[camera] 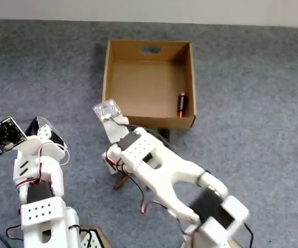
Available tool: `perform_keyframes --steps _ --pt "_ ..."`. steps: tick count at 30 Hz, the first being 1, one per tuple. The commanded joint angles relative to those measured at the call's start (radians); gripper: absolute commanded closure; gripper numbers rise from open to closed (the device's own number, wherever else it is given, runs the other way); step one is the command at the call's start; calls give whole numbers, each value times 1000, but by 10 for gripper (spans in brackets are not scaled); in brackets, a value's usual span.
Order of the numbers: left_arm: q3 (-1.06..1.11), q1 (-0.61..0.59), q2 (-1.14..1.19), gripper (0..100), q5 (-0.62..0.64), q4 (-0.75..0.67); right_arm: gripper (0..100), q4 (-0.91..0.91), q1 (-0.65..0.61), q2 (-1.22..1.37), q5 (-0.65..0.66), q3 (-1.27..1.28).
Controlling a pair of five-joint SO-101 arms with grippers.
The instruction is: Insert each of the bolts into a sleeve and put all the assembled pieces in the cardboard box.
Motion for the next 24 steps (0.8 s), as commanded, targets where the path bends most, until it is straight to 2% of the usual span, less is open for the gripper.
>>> perform_keyframes --steps 1,3,6,14,17,20,24 --pt "-4 31 -16 987 2 -17 993 87 58 -249 80 -22" --pt "-12 31 -16 987 2 0 993 124 117 -360 103 1" --pt "-65 59 -13 986 -17 104 993 171 242 -519 106 61" --pt "-269 346 -5 986 -342 430 993 166 636 -796 106 292" --pt "-325 427 -4 986 -446 523 993 104 684 -849 106 395" --pt "-361 479 35 986 -499 589 993 28 687 -877 106 495" --pt "-475 522 259 986 -554 646 993 -128 688 -900 104 633"
